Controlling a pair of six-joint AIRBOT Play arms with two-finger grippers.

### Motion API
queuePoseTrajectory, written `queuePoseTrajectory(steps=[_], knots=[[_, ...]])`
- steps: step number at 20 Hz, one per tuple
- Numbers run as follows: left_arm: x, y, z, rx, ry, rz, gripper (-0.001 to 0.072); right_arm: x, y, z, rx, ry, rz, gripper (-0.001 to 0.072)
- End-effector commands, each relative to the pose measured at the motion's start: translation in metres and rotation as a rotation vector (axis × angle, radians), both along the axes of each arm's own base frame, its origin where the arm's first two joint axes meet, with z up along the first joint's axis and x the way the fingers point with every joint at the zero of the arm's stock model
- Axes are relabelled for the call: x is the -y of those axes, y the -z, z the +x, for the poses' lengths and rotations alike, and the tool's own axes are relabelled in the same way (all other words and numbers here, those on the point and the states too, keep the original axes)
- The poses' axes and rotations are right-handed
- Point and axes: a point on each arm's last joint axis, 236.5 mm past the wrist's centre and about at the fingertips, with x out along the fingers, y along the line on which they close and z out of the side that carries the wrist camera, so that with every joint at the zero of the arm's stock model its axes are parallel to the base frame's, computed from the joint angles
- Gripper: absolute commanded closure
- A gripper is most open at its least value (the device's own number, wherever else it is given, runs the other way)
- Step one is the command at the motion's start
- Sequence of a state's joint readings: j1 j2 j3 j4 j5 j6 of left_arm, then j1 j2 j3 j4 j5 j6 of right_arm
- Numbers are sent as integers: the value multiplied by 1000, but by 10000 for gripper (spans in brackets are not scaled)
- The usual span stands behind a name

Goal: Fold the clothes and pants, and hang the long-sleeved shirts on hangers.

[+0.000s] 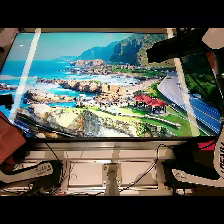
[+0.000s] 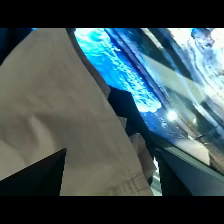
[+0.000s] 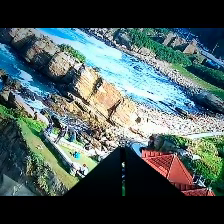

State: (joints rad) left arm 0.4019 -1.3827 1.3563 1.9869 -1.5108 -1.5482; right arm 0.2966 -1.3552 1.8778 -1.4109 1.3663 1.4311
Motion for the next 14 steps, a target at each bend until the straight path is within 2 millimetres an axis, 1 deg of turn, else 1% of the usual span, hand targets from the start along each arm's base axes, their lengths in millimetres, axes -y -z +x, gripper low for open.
queuePoseTrajectory(steps=[1, 4, 6, 7, 9, 10, 11, 14], knots=[[-1, 17, 0, -49, -9, -17, 78, -1, 0, 0, 1, -1, 1, 704], [-11, 22, -3, -38, -128, 39, 78, -1, 0, 0, 1, -1, 1, 704], [-12, 28, -4, -38, -171, 45, 71, -1, 0, 0, 1, -1, 1, 704], [-12, 32, -3, -44, -183, 44, -12, -1, 0, 0, 1, -1, 1, 704], [-13, 40, -3, -64, -183, 42, -10, -1, 0, 0, 1, -1, 1, 705], [-19, 40, -3, -75, -176, 68, -10, 0, 0, 0, 1, -1, 1, 705], [-31, 38, -4, -94, -162, 119, -10, -1, 0, 0, 1, -1, 1, 704], [-62, 23, -12, -151, -137, 262, -10, -1, 0, 0, 1, -1, 1, 704]])
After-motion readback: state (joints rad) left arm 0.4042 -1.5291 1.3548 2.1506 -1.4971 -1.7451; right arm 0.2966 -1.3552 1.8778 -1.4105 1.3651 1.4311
